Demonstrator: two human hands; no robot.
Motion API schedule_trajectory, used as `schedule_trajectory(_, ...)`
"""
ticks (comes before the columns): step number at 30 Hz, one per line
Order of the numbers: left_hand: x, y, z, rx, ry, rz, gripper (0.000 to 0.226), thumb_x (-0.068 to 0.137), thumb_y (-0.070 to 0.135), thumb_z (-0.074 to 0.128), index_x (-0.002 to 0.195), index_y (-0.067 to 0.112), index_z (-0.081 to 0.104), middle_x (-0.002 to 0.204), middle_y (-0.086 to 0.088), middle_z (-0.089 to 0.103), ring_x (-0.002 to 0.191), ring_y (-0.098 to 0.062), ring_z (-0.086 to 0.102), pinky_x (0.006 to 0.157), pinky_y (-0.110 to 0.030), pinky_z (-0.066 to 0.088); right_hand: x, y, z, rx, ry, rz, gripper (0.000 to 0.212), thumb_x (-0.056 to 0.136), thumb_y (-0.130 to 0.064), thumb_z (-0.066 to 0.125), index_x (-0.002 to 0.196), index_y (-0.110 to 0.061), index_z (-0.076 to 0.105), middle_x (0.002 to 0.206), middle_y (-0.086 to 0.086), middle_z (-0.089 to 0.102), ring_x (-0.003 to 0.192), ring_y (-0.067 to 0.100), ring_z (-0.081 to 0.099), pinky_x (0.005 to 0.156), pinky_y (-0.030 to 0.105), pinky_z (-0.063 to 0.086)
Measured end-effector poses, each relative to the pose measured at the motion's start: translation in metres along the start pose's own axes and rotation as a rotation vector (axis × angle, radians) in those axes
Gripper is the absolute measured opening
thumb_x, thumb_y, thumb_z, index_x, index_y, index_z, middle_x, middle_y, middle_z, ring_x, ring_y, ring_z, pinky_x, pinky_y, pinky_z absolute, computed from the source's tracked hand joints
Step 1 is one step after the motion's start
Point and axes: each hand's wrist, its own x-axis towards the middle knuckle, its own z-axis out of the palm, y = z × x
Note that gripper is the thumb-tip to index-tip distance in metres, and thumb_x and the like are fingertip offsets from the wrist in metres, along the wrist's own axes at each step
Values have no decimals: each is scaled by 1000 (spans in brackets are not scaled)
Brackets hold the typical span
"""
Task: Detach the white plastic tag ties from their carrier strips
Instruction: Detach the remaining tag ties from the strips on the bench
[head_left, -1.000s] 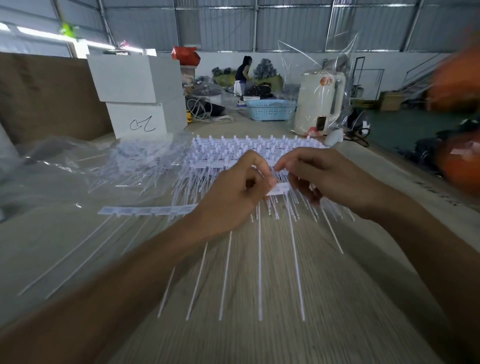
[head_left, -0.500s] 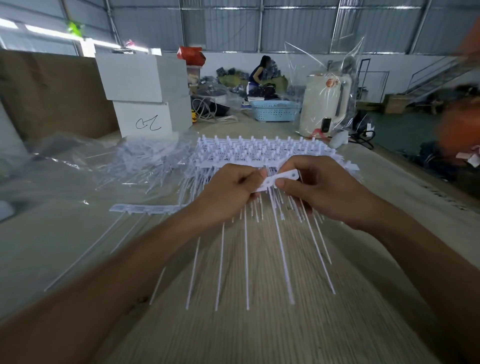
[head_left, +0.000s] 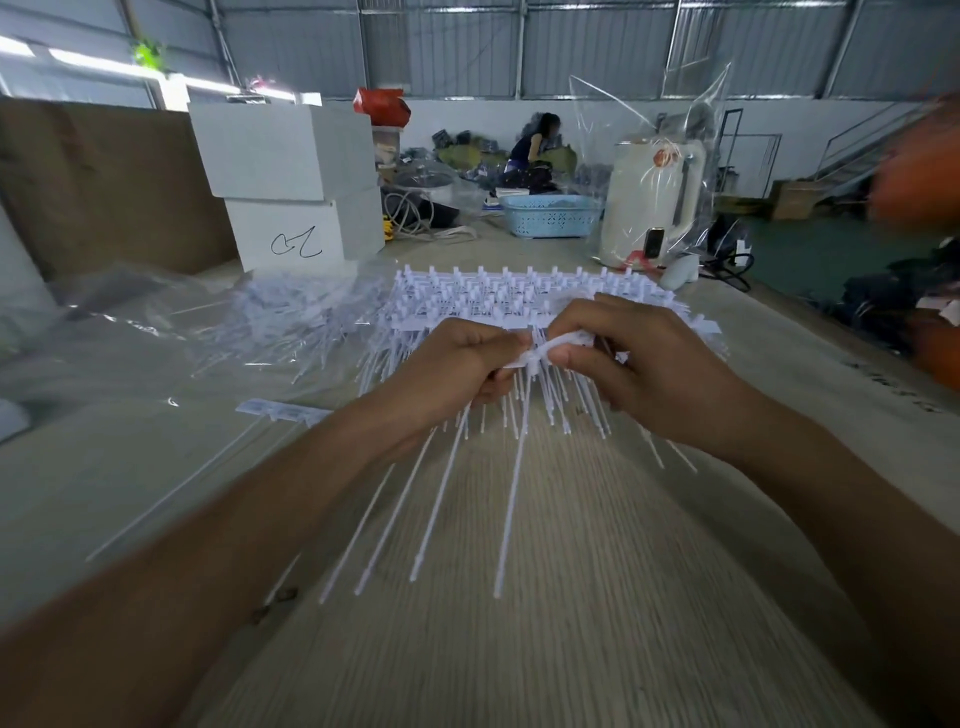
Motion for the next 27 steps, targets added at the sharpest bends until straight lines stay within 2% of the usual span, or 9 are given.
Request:
schedule_trajectory(4, -3, 1, 0, 109, 4, 46, 45, 103, 26, 54, 62, 9, 59, 46, 9, 41, 45, -8, 34, 54, -23, 31, -1, 4, 3, 98, 10, 142, 12, 95, -29, 65, 107, -27, 64, 74, -11, 55, 60, 10, 51, 58, 21, 38)
schedule_trajectory(8, -3, 0, 2, 186, 2, 61, 51, 102, 30, 54, 52, 22, 53, 48, 8, 42, 47, -12, 34, 58, -26, 30, -2, 9, 0, 184, -30, 210, 45, 93, -26, 69, 135, -32, 54, 60, -16, 46, 53, 5, 40, 53, 15, 31)
schedule_trajectory(11, -3, 0, 2, 206, 14, 62, 54, 103, 33, 54, 49, 24, 52, 48, 5, 41, 48, -15, 33, 58, -26, 29, -3, 10, -1, 392, -113, 296, 71, 92, -20, 71, 148, -41, 32, 59, -4, 46, 56, 9, 42, 56, 19, 38)
schedule_trajectory(13, -3, -1, 1, 192, 35, 72, 55, 103, 30, 54, 48, 23, 49, 48, 4, 39, 48, -16, 32, 60, -27, 29, -4, 11, -3, 418, -143, 384, 59, 92, -20, 71, 140, -35, 41, 64, -2, 59, 61, 11, 52, 60, 20, 43)
schedule_trajectory(15, -2, -2, 1, 196, 38, 91, 55, 103, 28, 54, 49, 21, 49, 47, 7, 37, 46, -13, 31, 58, -25, 29, -3, 11, -2, 353, -109, 368, 9, 97, -21, 64, 105, -22, 67, 63, -4, 65, 58, 12, 52, 58, 22, 41)
schedule_trajectory(17, -3, -2, 1, 214, 21, 100, 50, 104, 29, 52, 58, 9, 57, 46, 10, 37, 45, -10, 32, 54, -23, 30, -3, 11, 0, 333, -77, 352, 30, 101, -23, 57, 78, -11, 72, 60, -3, 65, 52, 10, 46, 53, 19, 38)
schedule_trajectory(20, -2, -3, 0, 149, 8, 84, 47, 103, 28, 53, 75, -9, 62, 47, 10, 40, 47, -9, 34, 54, -20, 32, -3, 12, -1, 375, -101, 359, 34, 103, -20, 52, 81, -9, 75, 57, 3, 63, 47, 8, 45, 49, 15, 37)
schedule_trajectory(25, -5, -1, 1, 69, -77, 65, 44, 102, 21, 55, 65, -3, 56, 51, 2, 40, 46, -7, 33, 50, -14, 33, -1, 20, 4, 161, -120, 313, 33, 102, -27, 54, 74, -26, 71, 48, -7, 48, 43, 3, 41, 50, 12, 33)
schedule_trajectory(27, -7, 1, 0, 55, -91, 65, 47, 100, 17, 57, 54, 10, 50, 50, 2, 33, 44, -8, 30, 51, -13, 34, 0, 25, 3, 74, -38, 348, 33, 103, -26, 52, 75, -29, 70, 52, -9, 50, 44, 2, 45, 51, 13, 35)
